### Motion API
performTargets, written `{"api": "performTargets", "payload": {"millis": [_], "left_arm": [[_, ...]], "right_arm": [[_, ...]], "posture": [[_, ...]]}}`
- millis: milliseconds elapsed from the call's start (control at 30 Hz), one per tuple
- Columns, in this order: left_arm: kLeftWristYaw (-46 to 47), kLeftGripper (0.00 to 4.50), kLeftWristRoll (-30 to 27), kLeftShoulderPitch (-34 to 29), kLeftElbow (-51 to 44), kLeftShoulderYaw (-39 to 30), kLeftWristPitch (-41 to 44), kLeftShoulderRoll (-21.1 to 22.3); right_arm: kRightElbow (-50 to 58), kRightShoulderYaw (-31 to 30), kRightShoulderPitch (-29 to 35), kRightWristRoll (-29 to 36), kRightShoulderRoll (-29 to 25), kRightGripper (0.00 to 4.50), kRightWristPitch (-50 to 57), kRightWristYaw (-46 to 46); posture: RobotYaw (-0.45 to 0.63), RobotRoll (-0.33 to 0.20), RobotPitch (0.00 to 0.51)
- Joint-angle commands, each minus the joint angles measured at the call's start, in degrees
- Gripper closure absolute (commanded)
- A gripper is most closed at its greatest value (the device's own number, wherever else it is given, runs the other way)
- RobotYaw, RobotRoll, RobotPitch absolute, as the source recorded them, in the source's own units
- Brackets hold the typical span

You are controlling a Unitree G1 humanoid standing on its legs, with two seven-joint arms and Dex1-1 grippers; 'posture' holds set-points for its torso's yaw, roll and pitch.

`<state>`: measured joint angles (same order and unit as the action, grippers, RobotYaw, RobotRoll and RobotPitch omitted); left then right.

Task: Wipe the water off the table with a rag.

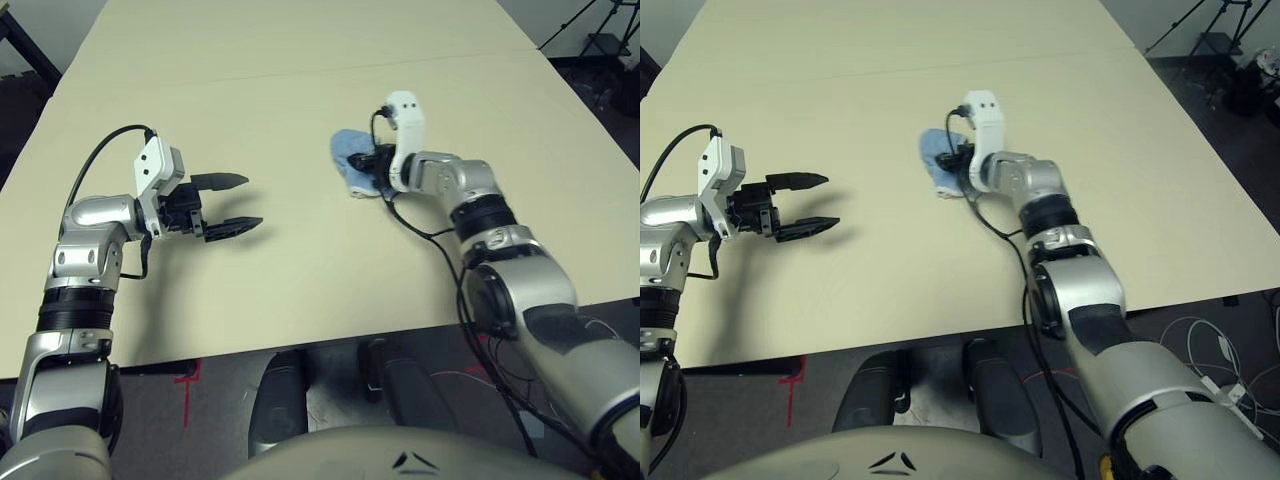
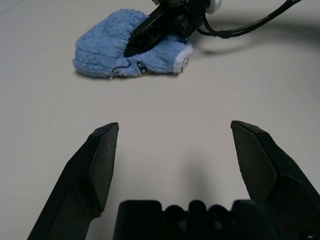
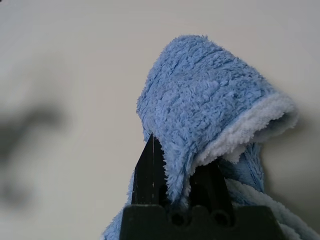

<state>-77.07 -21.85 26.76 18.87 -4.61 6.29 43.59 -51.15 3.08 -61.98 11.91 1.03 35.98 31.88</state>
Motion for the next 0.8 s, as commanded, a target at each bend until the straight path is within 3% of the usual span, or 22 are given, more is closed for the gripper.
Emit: {"api": "performTargets", "payload": {"millis": [33, 267, 400, 800], "left_arm": [[0.0, 0.0, 0.7, 0.3, 0.2, 0.4, -0.3, 0.1], [0.1, 0.0, 0.6, -0.1, -0.1, 0.3, -0.3, 0.3], [0.2, 0.0, 0.6, 0.0, 0.3, 0.4, -0.4, 0.1], [0.1, 0.0, 1.2, 1.4, 2.4, 0.9, -1.3, -0.7]], "right_arm": [[-2.1, -1.3, 0.3, -0.2, 2.5, 4.47, 1.3, 0.4], [-1.5, -0.2, 0.5, -0.3, -0.1, 4.47, 1.6, 0.2], [1.7, -0.2, 1.7, -0.4, -4.6, 4.47, 3.7, 1.3], [19.8, -0.4, 11.8, 0.3, -23.4, 4.47, 14.3, 5.6]], "posture": [[0.15, 0.0, 0.189], [0.15, 0.0, 0.193], [0.14, 0.0, 0.195], [0.11, 0.0, 0.196]]}}
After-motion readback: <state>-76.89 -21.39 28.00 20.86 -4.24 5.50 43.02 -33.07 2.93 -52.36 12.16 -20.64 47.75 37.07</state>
